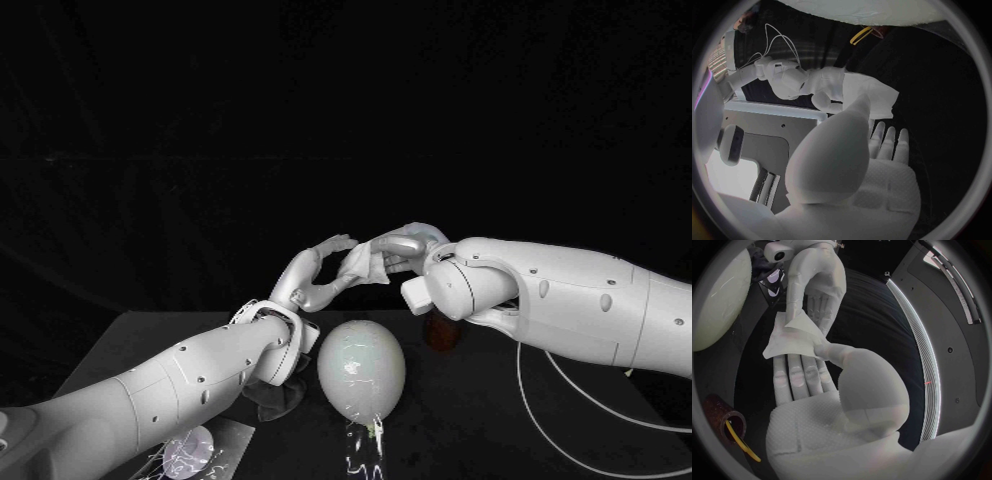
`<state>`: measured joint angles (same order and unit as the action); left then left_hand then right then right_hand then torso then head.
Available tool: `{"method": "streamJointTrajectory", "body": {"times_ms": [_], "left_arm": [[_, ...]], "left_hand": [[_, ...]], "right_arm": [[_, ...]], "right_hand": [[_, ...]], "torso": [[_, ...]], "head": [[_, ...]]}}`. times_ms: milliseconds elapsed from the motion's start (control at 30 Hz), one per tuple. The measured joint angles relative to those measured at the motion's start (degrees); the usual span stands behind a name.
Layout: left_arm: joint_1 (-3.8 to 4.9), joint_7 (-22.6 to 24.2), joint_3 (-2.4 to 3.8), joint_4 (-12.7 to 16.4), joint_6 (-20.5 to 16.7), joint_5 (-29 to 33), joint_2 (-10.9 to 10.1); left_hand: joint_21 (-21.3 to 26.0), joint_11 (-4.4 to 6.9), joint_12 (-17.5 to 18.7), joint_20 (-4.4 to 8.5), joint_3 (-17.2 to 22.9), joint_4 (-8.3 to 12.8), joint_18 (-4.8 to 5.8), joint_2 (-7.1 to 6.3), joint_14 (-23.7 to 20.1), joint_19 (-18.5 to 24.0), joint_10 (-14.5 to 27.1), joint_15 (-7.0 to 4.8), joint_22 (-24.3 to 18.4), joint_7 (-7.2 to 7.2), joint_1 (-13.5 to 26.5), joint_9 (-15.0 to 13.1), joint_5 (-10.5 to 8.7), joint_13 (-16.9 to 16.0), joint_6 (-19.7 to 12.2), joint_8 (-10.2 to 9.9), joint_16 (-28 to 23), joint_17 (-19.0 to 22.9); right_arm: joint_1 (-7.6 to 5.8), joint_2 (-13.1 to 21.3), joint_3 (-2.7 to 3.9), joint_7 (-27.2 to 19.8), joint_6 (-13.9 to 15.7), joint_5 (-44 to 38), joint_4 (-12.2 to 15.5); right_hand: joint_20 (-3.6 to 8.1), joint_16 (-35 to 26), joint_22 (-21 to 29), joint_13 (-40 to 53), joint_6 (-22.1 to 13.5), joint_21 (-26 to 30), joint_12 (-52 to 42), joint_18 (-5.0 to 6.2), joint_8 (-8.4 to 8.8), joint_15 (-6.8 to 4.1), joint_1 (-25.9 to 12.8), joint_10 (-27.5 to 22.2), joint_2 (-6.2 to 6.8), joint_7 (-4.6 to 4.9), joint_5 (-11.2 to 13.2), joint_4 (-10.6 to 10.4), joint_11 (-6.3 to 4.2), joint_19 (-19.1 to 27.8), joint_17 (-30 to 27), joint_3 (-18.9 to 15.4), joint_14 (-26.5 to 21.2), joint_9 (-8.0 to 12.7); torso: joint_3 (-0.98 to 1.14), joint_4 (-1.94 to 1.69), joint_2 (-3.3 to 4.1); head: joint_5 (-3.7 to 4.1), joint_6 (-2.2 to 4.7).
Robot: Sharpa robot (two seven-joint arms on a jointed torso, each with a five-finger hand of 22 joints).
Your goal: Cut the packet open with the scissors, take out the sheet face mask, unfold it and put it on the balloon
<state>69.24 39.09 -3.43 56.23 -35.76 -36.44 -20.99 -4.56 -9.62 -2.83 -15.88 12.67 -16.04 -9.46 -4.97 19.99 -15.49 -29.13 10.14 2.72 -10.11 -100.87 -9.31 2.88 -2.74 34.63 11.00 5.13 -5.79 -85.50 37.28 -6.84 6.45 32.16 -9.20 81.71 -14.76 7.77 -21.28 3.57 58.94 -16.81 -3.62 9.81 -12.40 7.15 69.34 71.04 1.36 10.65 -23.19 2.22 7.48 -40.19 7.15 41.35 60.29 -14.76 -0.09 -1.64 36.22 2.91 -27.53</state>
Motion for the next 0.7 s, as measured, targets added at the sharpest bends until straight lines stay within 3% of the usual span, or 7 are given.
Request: {"method": "streamJointTrajectory", "body": {"times_ms": [333,433,633,700], "left_arm": [[0.0,0.01,0.06,0.82,0.43,2.26,-0.37],[0.0,0.01,0.06,1.02,0.8,2.73,-0.37],[0.0,0.02,0.1,1.09,1.43,3.4,-0.32],[0.0,0.02,0.12,0.98,1.54,3.59,-0.29]], "left_hand": [[0.0,-0.42,0.0,0.0,0.54,-0.54,-0.02,1.56,0.41,0.0,0.35,0.41,-0.01,0.22,2.84,0.18,0.0,0.0,-0.23,0.0,0.0,0.01],[-0.22,-1.07,0.0,-0.12,0.92,-0.43,-0.02,2.43,1.17,-0.12,-0.01,0.54,-0.01,0.29,3.83,0.15,0.0,0.01,-0.1,0.0,0.0,-0.1],[-1.21,-1.83,-0.75,-0.8,2.97,-0.26,-0.01,4.63,6.27,-2.33,-6.67,1.19,0.31,-0.81,5.61,-1.62,0.0,-0.52,8.0,2.76,1.32,-1.24],[-1.88,-2.66,-1.53,-0.83,3.98,-0.16,0.0,5.22,8.65,-3.63,-10.7,1.62,0.49,-1.16,5.85,-1.92,0.0,-0.81,9.74,3.45,2.09,-1.72]], "right_arm": [[0.0,-0.03,-0.01,0.1,-0.14,-0.28,-0.47],[0.0,-0.13,-0.03,0.14,-0.26,-0.51,-0.51],[0.02,-0.19,-0.08,0.24,-0.7,-1.0,-0.39],[0.06,-0.12,-0.11,0.31,-0.88,-1.17,-0.23]], "right_hand": [[0.0,0.0,-0.07,0.0,-0.01,0.01,0.0,-0.02,0.02,0.0,-0.14,0.0,-0.14,0.0,-0.23,0.16,0.0,0.0,0.05,-0.17,0.0,0.0],[0.0,0.0,-0.07,0.0,-0.01,0.02,0.0,-0.04,0.02,0.0,-0.17,0.0,-0.17,-0.01,-0.23,0.16,0.01,0.0,0.05,-0.17,0.0,0.0],[0.0,0.0,-0.07,0.0,-0.02,0.03,0.0,-0.06,0.07,0.0,-0.24,0.0,-0.24,-0.01,-0.23,0.16,0.01,0.0,0.05,-0.17,-0.01,0.0],[0.0,0.0,-0.07,0.0,-0.02,0.03,0.0,-0.07,0.07,0.0,-0.24,0.0,-0.24,-0.01,-0.23,0.16,0.01,0.0,0.05,-0.17,-0.01,0.0]], "torso": [[-0.01,-0.06,0.02],[-0.01,-0.07,0.03],[-0.02,-0.07,0.03],[-0.02,-0.07,0.02]], "head": [[0.16,0.07],[0.18,-0.01],[0.12,-0.12],[0.08,-0.12]]}}
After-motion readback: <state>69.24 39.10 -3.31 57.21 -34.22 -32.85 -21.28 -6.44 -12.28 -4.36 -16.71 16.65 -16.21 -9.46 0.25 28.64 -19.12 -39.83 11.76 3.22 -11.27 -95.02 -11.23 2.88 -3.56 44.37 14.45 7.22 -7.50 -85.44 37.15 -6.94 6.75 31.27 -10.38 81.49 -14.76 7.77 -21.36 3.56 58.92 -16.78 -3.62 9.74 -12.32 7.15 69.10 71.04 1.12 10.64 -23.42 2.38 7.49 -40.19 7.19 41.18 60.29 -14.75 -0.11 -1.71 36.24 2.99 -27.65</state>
